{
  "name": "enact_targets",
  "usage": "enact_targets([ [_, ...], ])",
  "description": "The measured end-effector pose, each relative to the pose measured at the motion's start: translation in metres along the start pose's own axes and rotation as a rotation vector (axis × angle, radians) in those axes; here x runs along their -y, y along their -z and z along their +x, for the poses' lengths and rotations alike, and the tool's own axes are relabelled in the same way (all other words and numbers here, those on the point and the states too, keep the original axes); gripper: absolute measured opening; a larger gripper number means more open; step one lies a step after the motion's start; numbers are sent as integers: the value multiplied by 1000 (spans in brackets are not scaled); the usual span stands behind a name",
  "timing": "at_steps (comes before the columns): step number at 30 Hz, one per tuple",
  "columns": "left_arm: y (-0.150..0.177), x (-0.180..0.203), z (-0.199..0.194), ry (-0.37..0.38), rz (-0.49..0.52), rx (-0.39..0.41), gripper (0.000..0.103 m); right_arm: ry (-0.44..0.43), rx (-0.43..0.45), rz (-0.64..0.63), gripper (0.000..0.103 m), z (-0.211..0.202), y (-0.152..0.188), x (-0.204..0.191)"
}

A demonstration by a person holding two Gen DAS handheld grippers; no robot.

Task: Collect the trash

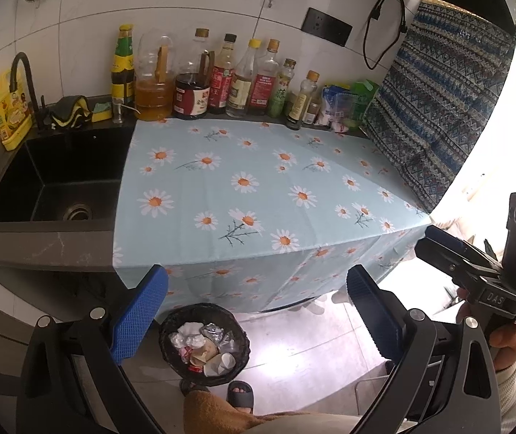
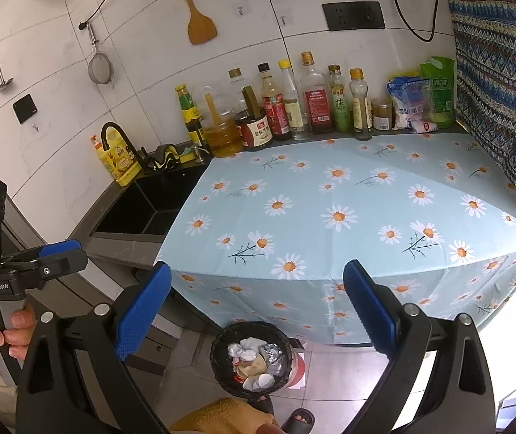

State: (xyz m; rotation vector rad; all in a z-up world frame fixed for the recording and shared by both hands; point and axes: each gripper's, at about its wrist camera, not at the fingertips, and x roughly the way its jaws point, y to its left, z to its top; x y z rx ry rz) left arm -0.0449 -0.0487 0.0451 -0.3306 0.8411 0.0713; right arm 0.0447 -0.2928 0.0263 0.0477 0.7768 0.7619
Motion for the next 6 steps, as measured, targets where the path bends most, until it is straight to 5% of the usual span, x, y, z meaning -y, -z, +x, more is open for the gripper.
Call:
enact_targets([
  [6, 1, 2, -2, -7, 1, 9, 96, -7, -3, -4, 95, 2, 1, 1],
])
